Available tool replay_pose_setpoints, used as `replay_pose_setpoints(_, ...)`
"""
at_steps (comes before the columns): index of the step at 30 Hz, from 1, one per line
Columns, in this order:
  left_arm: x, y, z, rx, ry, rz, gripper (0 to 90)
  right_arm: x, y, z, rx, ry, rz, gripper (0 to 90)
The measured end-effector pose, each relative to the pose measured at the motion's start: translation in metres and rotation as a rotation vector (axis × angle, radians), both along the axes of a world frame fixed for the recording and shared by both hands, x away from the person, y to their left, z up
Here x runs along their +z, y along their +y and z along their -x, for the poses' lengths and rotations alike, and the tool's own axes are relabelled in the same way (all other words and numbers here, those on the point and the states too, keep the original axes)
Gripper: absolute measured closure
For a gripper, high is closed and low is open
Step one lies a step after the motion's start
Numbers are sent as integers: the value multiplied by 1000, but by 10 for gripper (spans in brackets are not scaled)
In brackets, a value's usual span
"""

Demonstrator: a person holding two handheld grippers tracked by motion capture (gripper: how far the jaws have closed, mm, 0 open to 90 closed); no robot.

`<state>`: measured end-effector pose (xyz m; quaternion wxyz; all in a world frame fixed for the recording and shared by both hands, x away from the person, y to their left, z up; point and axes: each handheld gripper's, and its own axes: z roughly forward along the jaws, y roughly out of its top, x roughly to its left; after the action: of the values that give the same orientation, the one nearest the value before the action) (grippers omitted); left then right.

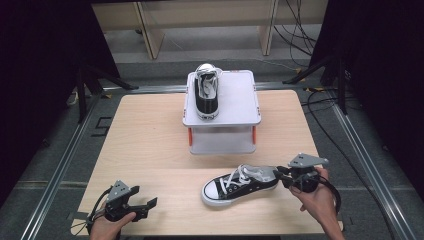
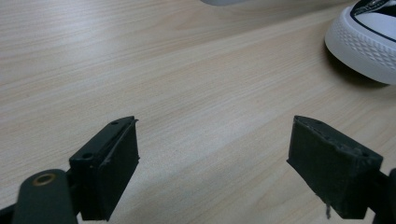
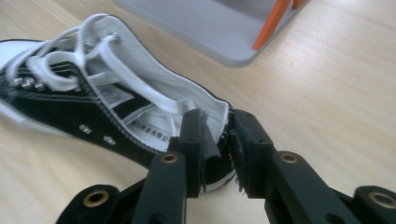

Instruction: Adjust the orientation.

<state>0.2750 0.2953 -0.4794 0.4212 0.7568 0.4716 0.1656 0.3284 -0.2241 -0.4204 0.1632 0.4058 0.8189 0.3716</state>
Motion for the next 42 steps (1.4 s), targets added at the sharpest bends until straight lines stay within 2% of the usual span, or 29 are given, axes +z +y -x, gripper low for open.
replay_pose_setpoints(1, 0, 0, 0, -2, 1, -11, 153, 0, -4, 1, 24, -21, 12, 772)
replay_pose_setpoints(3, 0, 0, 0, -3, 3, -13, 153, 1, -7, 9, 35, -17, 5, 782)
replay_pose_setpoints(4, -1, 0, 0, -3, 3, -10, 153, 2, -7, 12, 38, -8, 4, 784)
replay_pose_setpoints(5, -1, -1, 0, 0, 4, 10, 154, 3, -9, 15, 38, -16, 14, 787)
replay_pose_setpoints(6, -1, -1, 0, 1, 5, 9, 153, 4, -10, 17, 41, -16, 14, 795)
replay_pose_setpoints(7, -1, 0, -1, -3, 6, -9, 153, 4, -9, 19, 29, 9, -4, 796)
replay_pose_setpoints(9, -1, -2, 0, 0, 4, 24, 153, 5, -9, 20, 50, 8, 3, 802)
replay_pose_setpoints(10, -1, -1, -1, -5, 5, -1, 153, 6, -9, 22, 51, 11, 11, 803)
replay_pose_setpoints(14, -1, -1, 0, -7, 5, -7, 153, 6, -11, 21, 49, -17, -1, 796)
replay_pose_setpoints(15, -1, -1, 0, -10, 6, -15, 153, 6, -12, 20, 46, -42, 1, 792)
replay_pose_setpoints(16, -1, -1, 0, -9, 7, -12, 153, 6, -12, 20, 42, -39, -6, 777)
replay_pose_setpoints(18, -1, -1, 0, -8, 3, -10, 153, 7, -10, 21, 37, -69, -9, 742)
replay_pose_setpoints(21, -1, 0, -1, -8, 6, -17, 153, 13, -2, 24, 61, -104, -17, 704)
replay_pose_setpoints(23, 0, -1, 0, -8, 4, -7, 153, 18, 2, 25, 108, -111, -39, 678)
replay_pose_setpoints(24, 0, -1, 0, -11, 4, -6, 153, 18, 5, 26, 127, -99, -61, 664)
replay_pose_setpoints(25, -1, -1, 0, -12, 5, -5, 153, 17, 7, 27, 153, -88, -69, 636)
replay_pose_setpoints(26, -1, -1, 0, -11, 6, -12, 153, 14, 10, 27, 179, -54, -82, 620)
replay_pose_setpoints(27, 0, -1, 0, -9, 5, -13, 153, 11, 12, 27, 197, -47, -83, 615)
replay_pose_setpoints(28, 0, -3, 0, -7, 4, 13, 153, 7, 15, 26, 212, -36, -92, 609)
replay_pose_setpoints(29, 0, -2, 1, -13, 1, 11, 153, 2, 18, 25, 231, -23, -90, 608)
replay_pose_setpoints(30, -1, -3, 1, -9, 4, 12, 153, -1, 20, 23, 247, -22, -90, 613)
replay_pose_setpoints(31, -1, -2, 0, -11, 8, -12, 153, -4, 22, 23, 250, -5, -83, 622)
replay_pose_setpoints(32, -1, -2, 0, -10, 7, -11, 153, -8, 24, 21, 271, -19, -65, 632)
replay_pose_setpoints(33, -1, -2, 0, -9, 8, -10, 153, -11, 26, 21, 270, 1, -62, 655)
replay_pose_setpoints(34, -1, -2, 0, -11, 9, -9, 153, -13, 28, 21, 275, -12, -43, 708)
replay_pose_setpoints(35, -1, -2, 0, -14, 9, -10, 153, -13, 28, 20, 289, -44, -13, 760)
replay_pose_setpoints(37, -1, -2, -1, -13, 11, -6, 153, -11, 27, 22, 282, -32, -2, 864)
replay_pose_setpoints(39, -1, -2, -1, -18, 12, -18, 153, -11, 29, 25, 304, -18, -4, 881)
replay_pose_setpoints(42, -1, -2, -1, -11, 12, -10, 153, -9, 35, 33, 334, 9, 0, 889)
